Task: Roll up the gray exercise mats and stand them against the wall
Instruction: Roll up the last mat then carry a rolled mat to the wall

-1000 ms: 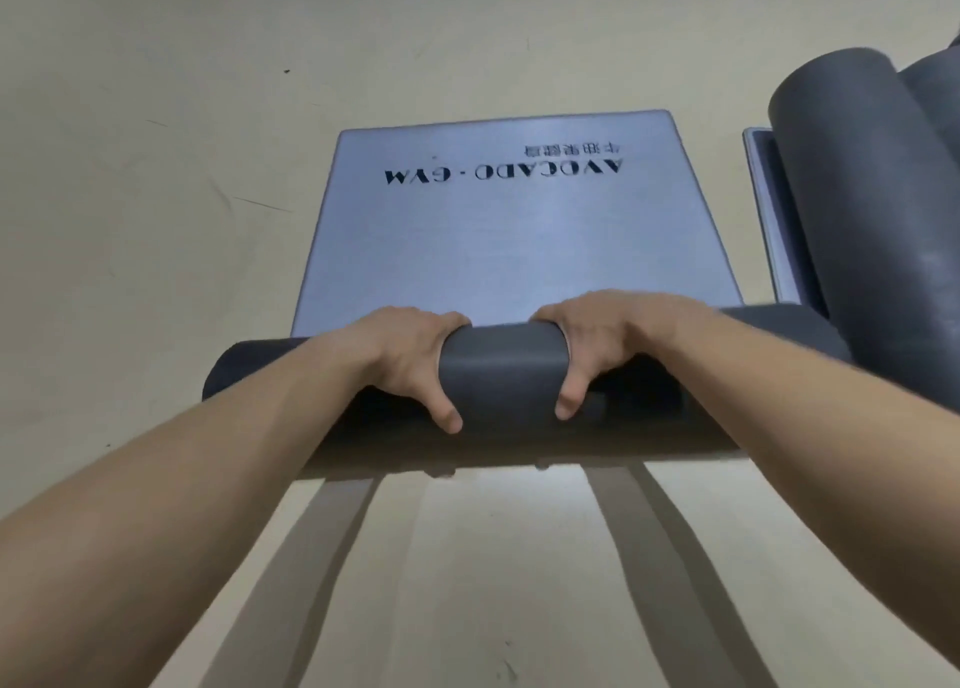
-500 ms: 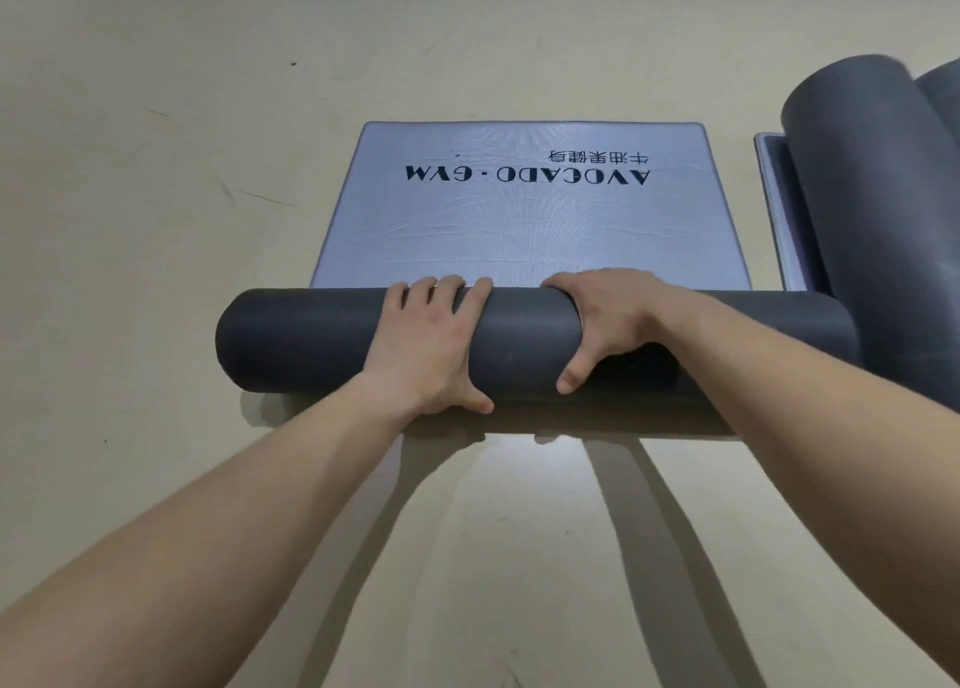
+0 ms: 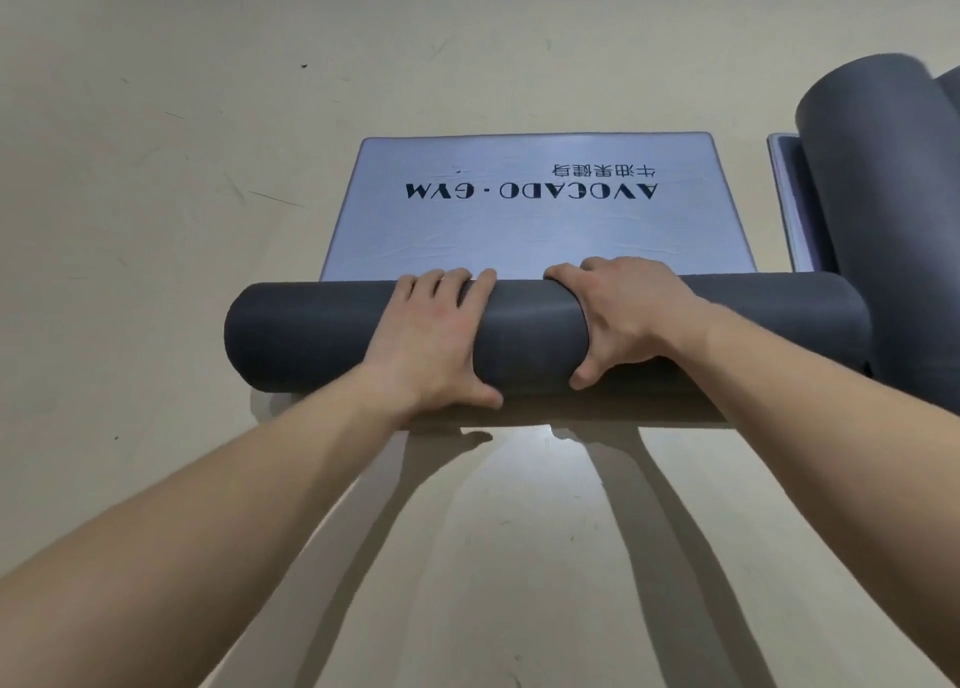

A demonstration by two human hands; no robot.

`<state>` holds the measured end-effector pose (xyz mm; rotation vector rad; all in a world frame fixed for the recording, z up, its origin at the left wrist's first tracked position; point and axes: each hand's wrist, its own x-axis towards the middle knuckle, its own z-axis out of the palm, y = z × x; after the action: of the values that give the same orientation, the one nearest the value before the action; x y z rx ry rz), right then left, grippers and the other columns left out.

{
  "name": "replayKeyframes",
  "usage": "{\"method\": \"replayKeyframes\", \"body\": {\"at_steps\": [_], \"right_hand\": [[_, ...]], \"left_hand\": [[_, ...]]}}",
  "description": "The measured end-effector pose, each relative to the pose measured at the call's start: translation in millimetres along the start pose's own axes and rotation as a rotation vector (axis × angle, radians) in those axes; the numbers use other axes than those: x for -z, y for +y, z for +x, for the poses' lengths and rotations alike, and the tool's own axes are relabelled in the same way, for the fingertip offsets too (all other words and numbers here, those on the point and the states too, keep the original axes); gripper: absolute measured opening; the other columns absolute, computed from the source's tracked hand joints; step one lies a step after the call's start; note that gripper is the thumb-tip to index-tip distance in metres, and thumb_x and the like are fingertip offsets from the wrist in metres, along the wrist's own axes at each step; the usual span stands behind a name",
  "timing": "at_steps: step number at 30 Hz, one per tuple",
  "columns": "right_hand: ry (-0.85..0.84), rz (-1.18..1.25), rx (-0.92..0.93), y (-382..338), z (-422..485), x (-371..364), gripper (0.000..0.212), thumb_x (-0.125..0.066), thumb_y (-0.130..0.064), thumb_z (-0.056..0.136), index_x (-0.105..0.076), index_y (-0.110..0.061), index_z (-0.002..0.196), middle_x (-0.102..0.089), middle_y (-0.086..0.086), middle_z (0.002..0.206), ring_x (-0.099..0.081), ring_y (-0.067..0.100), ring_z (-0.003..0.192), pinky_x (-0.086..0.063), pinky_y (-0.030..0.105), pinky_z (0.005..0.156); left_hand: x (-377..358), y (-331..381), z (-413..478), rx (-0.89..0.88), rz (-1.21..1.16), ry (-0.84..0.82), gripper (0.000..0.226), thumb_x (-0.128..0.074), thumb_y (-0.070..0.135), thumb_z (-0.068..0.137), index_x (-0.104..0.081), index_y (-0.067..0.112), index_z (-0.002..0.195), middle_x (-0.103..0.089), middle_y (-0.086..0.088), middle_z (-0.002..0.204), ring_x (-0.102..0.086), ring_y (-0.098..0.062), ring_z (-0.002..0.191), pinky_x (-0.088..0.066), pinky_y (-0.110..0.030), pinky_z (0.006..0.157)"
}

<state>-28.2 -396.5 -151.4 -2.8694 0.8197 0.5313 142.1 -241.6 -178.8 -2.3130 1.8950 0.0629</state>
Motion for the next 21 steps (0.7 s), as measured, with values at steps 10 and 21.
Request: {"method": "replayKeyframes", "body": {"at_steps": [10, 21], "right_hand": [[0.261, -0.063, -0.100, -11.6, -32.1, -50.8, 0.150, -0.082, -0.080, 0.035, -0.022, -0.021, 0.159, -0.039, 0.009, 0.155, -0.040, 0.035, 0.139, -0.031, 0.055, 0.113], [-0.055, 0.124, -0.064, 27.0, 28.1, 9.0, 0.127, -0.085, -0.078, 0.039, -0.032, -0.036, 0.147, -0.052, -0.004, 0.121, -0.059, 0.027, 0.110, -0.052, 0.044, 0.088]], "left_hand": [[21.9, -22.2, 37.9, -0.062, -0.156, -0.254, 0.125, -0.082, 0.081, 0.045, -0.033, 0.033, 0.150, -0.056, 0.006, 0.132, -0.057, -0.024, 0.118, -0.049, -0.041, 0.093], [-11.0, -41.7, 19.1, 0.005, 0.065, 0.048, 0.135, -0.080, 0.078, 0.053, -0.014, 0.026, 0.159, -0.033, -0.007, 0.159, -0.035, -0.034, 0.143, -0.028, -0.050, 0.119]]}}
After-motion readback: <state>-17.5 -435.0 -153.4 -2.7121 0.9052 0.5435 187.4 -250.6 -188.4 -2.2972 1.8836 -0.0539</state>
